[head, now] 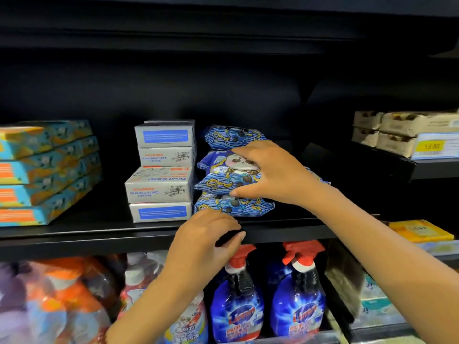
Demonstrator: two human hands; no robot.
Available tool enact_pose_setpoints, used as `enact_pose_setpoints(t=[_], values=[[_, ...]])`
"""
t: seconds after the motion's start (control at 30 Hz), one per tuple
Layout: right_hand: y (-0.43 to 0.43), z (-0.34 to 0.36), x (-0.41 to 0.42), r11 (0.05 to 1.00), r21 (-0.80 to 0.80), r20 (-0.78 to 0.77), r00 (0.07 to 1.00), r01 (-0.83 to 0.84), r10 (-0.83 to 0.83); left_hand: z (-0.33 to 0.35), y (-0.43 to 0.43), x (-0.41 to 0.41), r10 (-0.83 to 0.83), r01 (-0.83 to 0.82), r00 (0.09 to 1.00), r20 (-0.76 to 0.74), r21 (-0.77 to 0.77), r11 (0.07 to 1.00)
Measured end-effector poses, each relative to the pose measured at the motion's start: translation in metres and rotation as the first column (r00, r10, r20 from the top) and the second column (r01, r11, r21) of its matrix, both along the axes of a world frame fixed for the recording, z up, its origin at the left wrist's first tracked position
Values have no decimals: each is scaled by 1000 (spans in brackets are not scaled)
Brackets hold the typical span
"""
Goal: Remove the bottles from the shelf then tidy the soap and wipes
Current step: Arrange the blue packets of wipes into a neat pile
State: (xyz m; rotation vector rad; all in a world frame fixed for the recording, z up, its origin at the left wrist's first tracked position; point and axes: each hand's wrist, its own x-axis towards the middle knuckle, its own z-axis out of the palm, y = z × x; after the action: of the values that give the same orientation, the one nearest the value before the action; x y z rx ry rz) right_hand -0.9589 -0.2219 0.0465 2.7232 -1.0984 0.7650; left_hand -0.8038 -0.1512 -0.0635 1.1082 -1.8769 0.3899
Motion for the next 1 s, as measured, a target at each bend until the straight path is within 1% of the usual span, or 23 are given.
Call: enact_pose_setpoints(t=[0.1, 0.17, 0.23, 0.3, 0.37, 0.47, 0.57, 0.63, 0.7, 0.8, 0.93, 1.0], values=[[7, 2, -26, 1000, 1, 176, 984, 7, -7, 21, 1, 5, 6, -2, 999, 33, -111, 994], [10, 0, -47, 999, -1, 285, 957, 48, -46, 39, -4, 6, 15, -9, 999, 38, -144, 989], [13, -5, -66, 994, 25, 346, 931, 110, -112, 57, -10, 4, 49, -45, 997, 61, -75, 996], [16, -12, -82, 985, 48, 371, 912, 167, -173, 68, -18, -3, 110, -124, 981, 157, 79, 989], [19, -21, -95, 979, 62, 395, 896, 195, -203, 70, -29, -9, 166, -225, 951, 262, 213, 951], [22, -34, -113, 972, 93, 450, 862, 215, -234, 71, -43, -12, 185, -297, 921, 342, 311, 903], [21, -42, -124, 962, 129, 489, 829, 239, -272, 69, -51, -12, 191, -326, 913, 360, 364, 872], [18, -44, -128, 960, 140, 489, 826, 242, -279, 68, -52, -13, 194, -345, 906, 377, 390, 854], [15, -43, -129, 963, 128, 467, 842, 238, -270, 66, -51, -14, 203, -350, 903, 380, 373, 860], [3, -35, -126, 969, 80, 416, 875, 234, -246, 63, -47, -14, 228, -341, 904, 362, 289, 894], [-29, -14, -120, 960, 6, 251, 929, 280, -272, 57, -33, -17, 217, -260, 946, 242, 162, 952], [-47, -5, -116, 962, 1, 208, 941, 273, -267, 54, -25, -18, 209, -240, 951, 229, 118, 964]])
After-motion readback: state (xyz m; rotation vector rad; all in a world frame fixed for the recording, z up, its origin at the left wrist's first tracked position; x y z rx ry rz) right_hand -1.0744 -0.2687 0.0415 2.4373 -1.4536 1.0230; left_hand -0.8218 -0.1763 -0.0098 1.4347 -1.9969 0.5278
